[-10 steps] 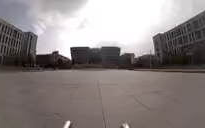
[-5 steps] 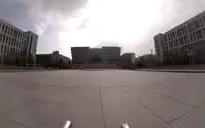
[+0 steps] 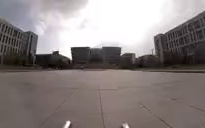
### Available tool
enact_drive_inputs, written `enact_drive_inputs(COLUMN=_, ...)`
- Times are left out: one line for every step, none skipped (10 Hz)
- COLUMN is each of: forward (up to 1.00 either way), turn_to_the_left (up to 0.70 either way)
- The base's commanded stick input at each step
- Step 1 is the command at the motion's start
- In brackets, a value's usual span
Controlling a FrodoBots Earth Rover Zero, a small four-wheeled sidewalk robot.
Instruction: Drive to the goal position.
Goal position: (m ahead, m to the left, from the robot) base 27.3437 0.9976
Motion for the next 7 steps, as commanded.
enact_drive_inputs(forward=0.7, turn_to_the_left=0.0)
enact_drive_inputs(forward=0.7, turn_to_the_left=0.0)
enact_drive_inputs(forward=0.7, turn_to_the_left=0.0)
enact_drive_inputs(forward=0.7, turn_to_the_left=0.0)
enact_drive_inputs(forward=0.7, turn_to_the_left=0.0)
enact_drive_inputs(forward=0.7, turn_to_the_left=0.0)
enact_drive_inputs(forward=0.7, turn_to_the_left=0.0)
